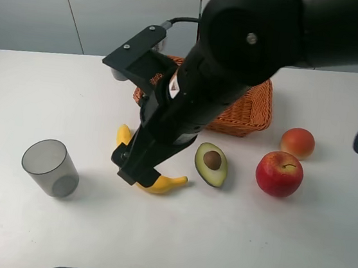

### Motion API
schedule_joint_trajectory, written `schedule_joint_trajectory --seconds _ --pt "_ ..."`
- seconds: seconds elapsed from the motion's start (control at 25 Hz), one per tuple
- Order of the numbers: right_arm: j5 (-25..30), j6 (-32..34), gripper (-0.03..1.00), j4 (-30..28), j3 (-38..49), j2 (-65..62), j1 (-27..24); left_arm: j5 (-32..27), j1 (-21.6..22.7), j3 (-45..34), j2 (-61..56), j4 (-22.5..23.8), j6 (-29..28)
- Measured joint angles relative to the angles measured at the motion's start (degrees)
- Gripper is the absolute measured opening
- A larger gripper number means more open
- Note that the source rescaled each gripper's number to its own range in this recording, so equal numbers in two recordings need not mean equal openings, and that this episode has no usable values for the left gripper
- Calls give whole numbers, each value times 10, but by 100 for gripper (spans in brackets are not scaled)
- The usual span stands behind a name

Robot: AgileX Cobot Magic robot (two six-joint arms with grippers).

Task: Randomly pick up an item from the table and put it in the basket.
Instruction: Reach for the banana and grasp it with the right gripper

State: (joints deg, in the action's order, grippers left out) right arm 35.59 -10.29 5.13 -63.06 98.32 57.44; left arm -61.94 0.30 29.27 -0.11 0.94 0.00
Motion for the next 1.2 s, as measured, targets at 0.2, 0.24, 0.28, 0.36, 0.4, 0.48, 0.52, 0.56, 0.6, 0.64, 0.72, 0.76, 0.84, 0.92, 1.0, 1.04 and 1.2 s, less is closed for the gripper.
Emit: schedule_joint_trajectory --seconds 0.2,0.24,0.28,0.36,0.4,0.48,0.52,0.56,0.6,0.64,0.72,0.76,0.84,0.92,1.0,1.04,1.2 --pt "5 -7 100 0 -23 59 1 0 0 0 0 0 0" --pt "5 -9 100 0 -23 65 1 0 0 0 0 0 0" --pt "5 -10 100 0 -23 71 1 0 0 0 0 0 0" --pt "-1 -19 100 -1 -23 79 1 0 0 0 0 0 0" --pt "-7 -21 100 -1 -23 83 2 0 0 0 0 0 0" --pt "-19 -25 100 -4 -23 93 7 0 0 0 0 0 0" --pt "-26 -26 100 -9 -23 100 10 0 0 0 0 0 0" --pt "-32 -27 100 -11 -23 108 17 0 0 0 0 0 0" --pt "-35 -30 100 -11 -24 114 20 0 0 0 0 0 0" --pt "-39 -30 100 -12 -24 121 22 0 0 0 0 0 0" --pt "-44 -31 100 -13 -24 134 25 0 0 0 0 0 0" --pt "-46 -31 100 -13 -24 141 25 0 0 0 0 0 0" --pt "-48 -31 100 -17 -24 152 25 0 0 0 0 0 0" --pt "-52 -31 100 -22 -24 162 25 0 0 0 0 0 0" --pt "-61 -31 100 -27 -24 172 25 0 0 0 0 0 0" --pt "-64 -31 100 -28 -24 177 25 0 0 0 0 0 0" --pt "-72 -31 100 -45 -24 189 23 0 0 0 0 0 0"
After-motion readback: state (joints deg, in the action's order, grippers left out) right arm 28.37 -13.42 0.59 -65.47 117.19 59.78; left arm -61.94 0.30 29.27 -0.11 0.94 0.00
